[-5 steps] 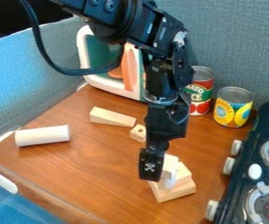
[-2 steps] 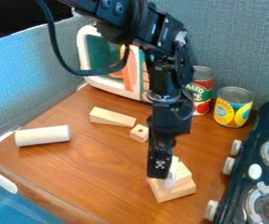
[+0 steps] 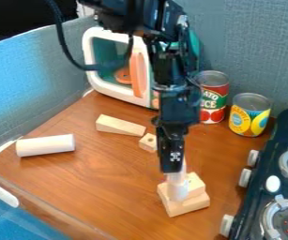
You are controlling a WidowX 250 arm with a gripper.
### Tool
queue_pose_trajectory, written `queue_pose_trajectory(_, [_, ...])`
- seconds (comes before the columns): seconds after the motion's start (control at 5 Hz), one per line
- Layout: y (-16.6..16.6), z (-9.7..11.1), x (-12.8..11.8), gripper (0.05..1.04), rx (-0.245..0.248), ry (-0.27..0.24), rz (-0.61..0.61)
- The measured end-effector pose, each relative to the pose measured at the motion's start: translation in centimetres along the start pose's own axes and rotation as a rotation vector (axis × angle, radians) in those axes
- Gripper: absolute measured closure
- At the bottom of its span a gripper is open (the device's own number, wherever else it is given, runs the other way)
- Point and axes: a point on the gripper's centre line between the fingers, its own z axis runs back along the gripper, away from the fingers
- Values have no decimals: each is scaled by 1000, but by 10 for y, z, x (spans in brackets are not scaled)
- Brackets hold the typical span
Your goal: Take the cube and put it next to the rectangle block
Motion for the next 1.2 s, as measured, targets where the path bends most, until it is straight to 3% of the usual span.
queue_pose_trajectory(0.2, [-1,4,-2,513,-24,4,12])
queue_pose_trajectory(0.4, [15,16,-17,513,-7,9,128])
queue_pose_trajectory(0.6, [68,29,-29,513,52,28,344])
queue_pose_trajectory(0.8, [128,-3,-55,513,68,148,608])
queue_pose_trajectory(1.0, [150,-30,-71,513,99,213,854])
queue_pose_trajectory(1.2, [148,-36,-72,513,108,223,1032])
